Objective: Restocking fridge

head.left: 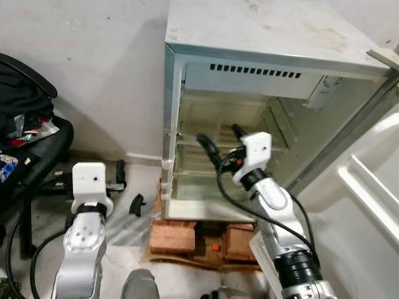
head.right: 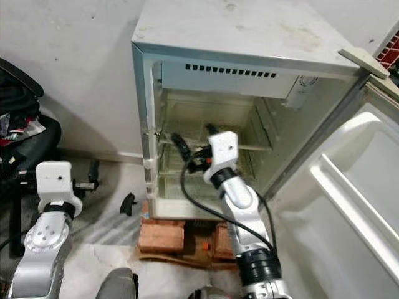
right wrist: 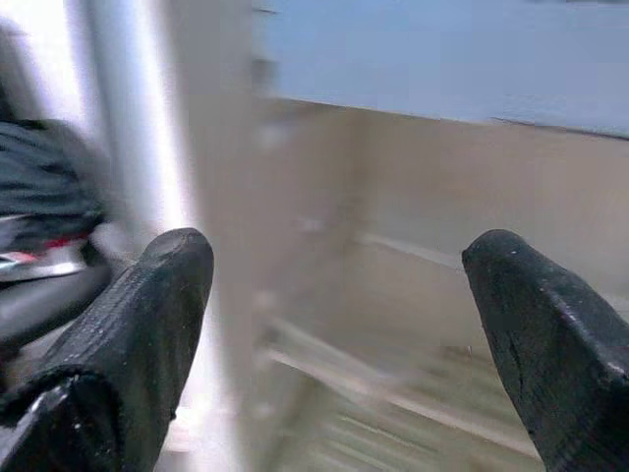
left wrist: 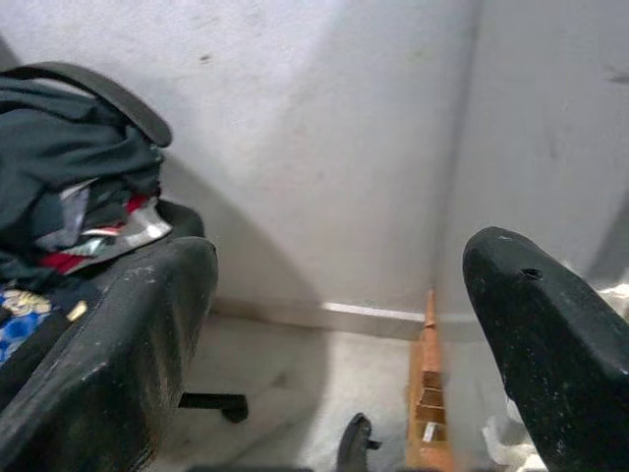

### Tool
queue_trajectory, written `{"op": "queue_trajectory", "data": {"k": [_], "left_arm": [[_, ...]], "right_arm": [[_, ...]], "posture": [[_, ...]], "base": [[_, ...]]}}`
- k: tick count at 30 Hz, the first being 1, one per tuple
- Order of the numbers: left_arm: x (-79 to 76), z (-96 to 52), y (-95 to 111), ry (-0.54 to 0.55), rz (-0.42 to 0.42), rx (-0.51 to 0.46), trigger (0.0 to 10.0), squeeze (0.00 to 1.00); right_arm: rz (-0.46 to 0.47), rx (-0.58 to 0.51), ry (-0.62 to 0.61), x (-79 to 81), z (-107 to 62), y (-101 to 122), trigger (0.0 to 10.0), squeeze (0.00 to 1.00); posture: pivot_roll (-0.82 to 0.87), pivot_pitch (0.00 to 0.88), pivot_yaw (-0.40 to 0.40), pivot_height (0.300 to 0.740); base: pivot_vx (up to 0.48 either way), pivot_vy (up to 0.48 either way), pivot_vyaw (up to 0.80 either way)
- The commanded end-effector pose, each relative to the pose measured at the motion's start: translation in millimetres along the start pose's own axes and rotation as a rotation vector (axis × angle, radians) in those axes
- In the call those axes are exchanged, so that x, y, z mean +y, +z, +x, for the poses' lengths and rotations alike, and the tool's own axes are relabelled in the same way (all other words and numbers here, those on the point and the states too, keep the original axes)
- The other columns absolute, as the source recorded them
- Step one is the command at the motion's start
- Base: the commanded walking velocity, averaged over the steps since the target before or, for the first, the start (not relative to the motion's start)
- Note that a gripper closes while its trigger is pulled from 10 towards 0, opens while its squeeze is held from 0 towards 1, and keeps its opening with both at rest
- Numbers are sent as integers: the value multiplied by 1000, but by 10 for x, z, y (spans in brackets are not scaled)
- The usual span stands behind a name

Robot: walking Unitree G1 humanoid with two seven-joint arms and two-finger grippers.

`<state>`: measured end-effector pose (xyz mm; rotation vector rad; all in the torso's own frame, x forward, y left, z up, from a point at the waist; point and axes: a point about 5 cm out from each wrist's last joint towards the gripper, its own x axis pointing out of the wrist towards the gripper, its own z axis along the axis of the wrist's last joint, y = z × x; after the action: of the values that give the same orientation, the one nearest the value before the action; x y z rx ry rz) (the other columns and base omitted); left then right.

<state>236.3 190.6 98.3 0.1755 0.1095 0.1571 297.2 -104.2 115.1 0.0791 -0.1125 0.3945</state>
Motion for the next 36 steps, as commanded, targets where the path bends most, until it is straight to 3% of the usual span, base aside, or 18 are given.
{"op": "queue_trajectory", "data": {"k": [1,8,12,18,21,36], "left_arm": [[5,-1,-50,2,-1,15,10000,0],[-69,-5,-87,-27,-1,12,10000,0],[-80,0,-93,-32,1,9,10000,0],[-71,8,-142,-33,5,19,10000,0],[-148,44,-123,-102,43,3,10000,0],[-285,180,-108,-259,60,-6,10000,0]], "right_arm": [[42,26,-73,-84,-48,-26,10000,0],[93,62,-160,-58,-70,-19,10000,0],[44,64,-127,-46,-107,-6,10000,0],[11,87,-245,-299,-272,-64,10000,0],[11,123,-323,-458,-420,-119,10000,0],[31,92,-412,-466,-429,-107,10000,0]], "posture": [[167,0,-73,740],[152,0,-74,740],[157,0,-87,740],[157,0,-87,740],[159,0,-74,740],[78,0,10,740]], "base": [[-285,0,0],[-307,0,0],[-293,0,0],[-282,0,0],[-91,0,0],[0,0,0]]}}
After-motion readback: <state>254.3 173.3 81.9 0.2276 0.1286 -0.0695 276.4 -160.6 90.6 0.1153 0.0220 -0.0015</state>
